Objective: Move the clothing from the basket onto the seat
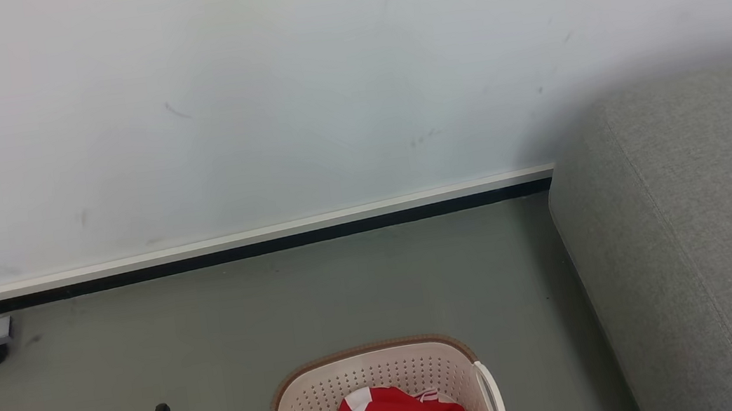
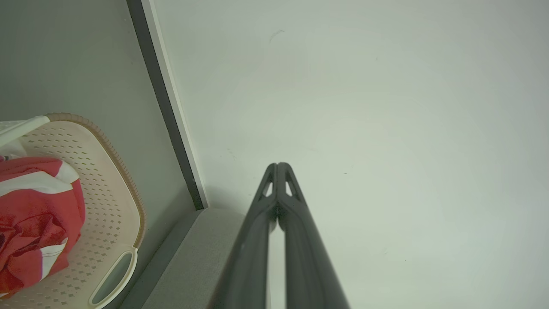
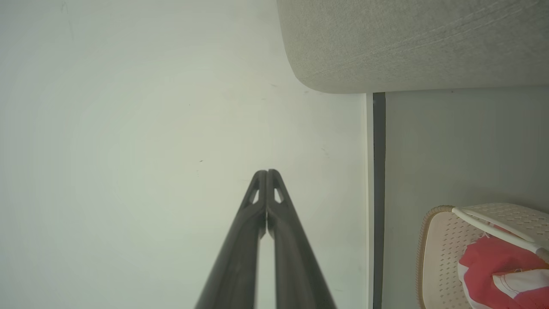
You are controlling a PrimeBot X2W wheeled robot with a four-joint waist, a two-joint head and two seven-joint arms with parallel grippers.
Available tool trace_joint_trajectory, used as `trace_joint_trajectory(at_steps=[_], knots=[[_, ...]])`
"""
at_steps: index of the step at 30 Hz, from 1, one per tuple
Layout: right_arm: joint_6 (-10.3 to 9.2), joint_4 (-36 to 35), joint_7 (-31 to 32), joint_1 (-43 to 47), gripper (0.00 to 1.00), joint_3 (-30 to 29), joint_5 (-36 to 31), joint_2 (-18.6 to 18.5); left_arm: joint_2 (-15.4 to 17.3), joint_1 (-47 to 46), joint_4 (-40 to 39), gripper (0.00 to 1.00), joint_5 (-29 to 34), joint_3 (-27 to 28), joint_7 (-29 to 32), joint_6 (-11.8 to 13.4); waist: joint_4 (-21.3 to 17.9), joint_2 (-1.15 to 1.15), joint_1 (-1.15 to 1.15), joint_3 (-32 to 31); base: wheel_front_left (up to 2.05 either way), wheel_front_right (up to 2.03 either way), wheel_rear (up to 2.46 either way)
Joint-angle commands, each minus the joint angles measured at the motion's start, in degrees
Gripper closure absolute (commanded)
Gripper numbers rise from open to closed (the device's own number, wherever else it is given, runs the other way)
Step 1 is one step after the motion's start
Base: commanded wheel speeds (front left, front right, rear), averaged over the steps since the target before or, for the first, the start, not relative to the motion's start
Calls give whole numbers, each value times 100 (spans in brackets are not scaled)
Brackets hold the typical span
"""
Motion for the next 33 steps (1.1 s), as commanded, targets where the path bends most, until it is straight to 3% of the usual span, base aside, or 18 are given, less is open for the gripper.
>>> trace_joint_trajectory(at_steps=[1, 19, 20, 33], knots=[[5, 12, 2, -11, 100, 1, -21, 12, 11, -41, 13, 100, -11, 25, 4, -16, 0, 0, 0, 0, 0, 0, 0], [5, 13, 2, -11, 100, 1, -21, 12, 11, -41, 13, 100, -11, 25, 4, -16, 0, 0, 0, 0, 0, 0, 0], [0, 11, -1, 1, 0, 2, 0, 1, -1, 3, 9, 0, 0, -4, -1, 0, 0, 0, 0, 0, 0, 0, 0], [0, 209, -248, 86, 0, 249, -31, 28, -26, 253, 159, 0, 147, -123, -275, 22, -3, 0, 0, -55, 0, 0, 0]])
